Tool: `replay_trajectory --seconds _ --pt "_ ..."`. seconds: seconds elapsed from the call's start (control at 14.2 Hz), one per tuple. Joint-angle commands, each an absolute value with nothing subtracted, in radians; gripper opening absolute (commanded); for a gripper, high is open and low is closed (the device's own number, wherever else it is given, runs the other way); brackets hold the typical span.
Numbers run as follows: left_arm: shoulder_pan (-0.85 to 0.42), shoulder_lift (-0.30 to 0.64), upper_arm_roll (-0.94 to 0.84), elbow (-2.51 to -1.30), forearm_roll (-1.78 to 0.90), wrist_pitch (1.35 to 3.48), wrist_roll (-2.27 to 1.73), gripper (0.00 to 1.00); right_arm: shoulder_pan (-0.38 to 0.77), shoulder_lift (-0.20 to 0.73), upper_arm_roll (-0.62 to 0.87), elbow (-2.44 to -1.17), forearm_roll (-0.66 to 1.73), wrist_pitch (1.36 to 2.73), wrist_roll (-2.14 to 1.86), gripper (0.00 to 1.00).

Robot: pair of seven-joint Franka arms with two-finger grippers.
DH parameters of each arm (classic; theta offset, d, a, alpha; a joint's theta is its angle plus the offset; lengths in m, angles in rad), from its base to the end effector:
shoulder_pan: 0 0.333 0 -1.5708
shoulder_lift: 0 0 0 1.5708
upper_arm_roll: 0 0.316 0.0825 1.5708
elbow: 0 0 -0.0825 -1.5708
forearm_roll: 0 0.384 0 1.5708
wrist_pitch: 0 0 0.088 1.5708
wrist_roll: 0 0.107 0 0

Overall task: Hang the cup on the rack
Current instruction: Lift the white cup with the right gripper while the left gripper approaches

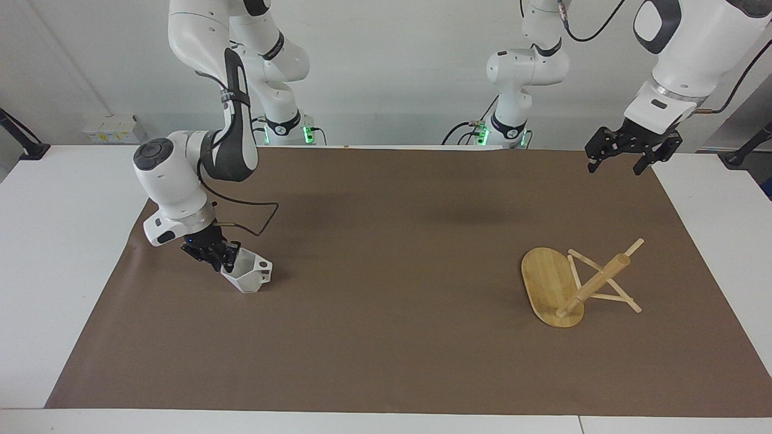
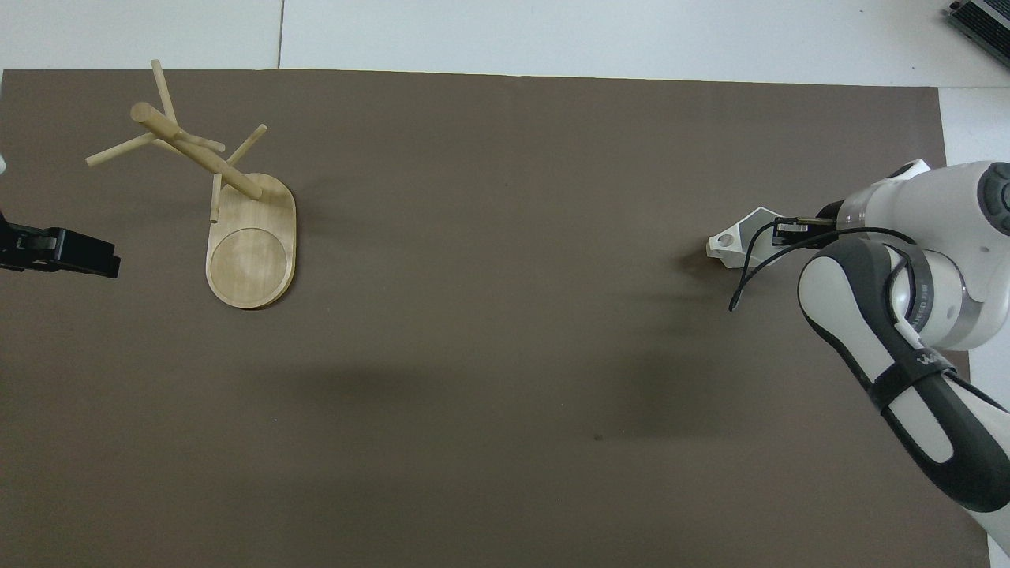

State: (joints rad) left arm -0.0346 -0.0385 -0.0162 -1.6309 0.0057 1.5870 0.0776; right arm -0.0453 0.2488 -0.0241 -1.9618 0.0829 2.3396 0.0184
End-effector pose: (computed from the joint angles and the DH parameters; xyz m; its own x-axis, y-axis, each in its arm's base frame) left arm 0.5427 -0.0272 0.6187 0.9917 -0.1281 -0.0059 -0.1282 -0.9917 -0.0059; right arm 0.6148 -0.0408 0.3612 0.9817 -0.1428 0.1260 -0.1358 -0.9887 -0.0629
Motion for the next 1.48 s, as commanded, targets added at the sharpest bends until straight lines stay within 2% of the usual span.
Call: replay_trajectory --seconds 0.0,0.42,0.77,1.06,1.2,1.41 --pt "-0.043 -0.064 -0.011 -1.657 0.014 1.577 0.077 1.00 -0.048 0.249 -0.020 -1.968 0.100 2.364 0.032 0.00" --pt "-0.038 -0.064 -0.011 -1.658 0.014 1.578 0.077 1.00 -0.041 0.241 -0.014 -1.950 0.100 2.333 0.031 0.00" --pt "-0.028 -0.064 -0.002 -1.657 0.015 1.582 0.078 1.00 -0.041 0.218 0.050 -1.780 0.148 2.033 0.021 0.00" --pt "-0.028 -0.066 -0.002 -1.658 0.014 1.569 0.081 1.00 -0.041 0.146 0.110 -1.750 0.255 1.977 0.031 0.00" --pt "-0.029 -0.067 0.002 -1.657 0.014 1.545 0.087 1.00 -0.041 0.140 0.143 -1.682 0.300 1.874 0.076 0.00" --pt "-0.031 -0.074 0.002 -1.669 0.006 1.558 0.168 1.00 -0.041 0.143 0.155 -1.594 0.513 1.755 0.086 0.00"
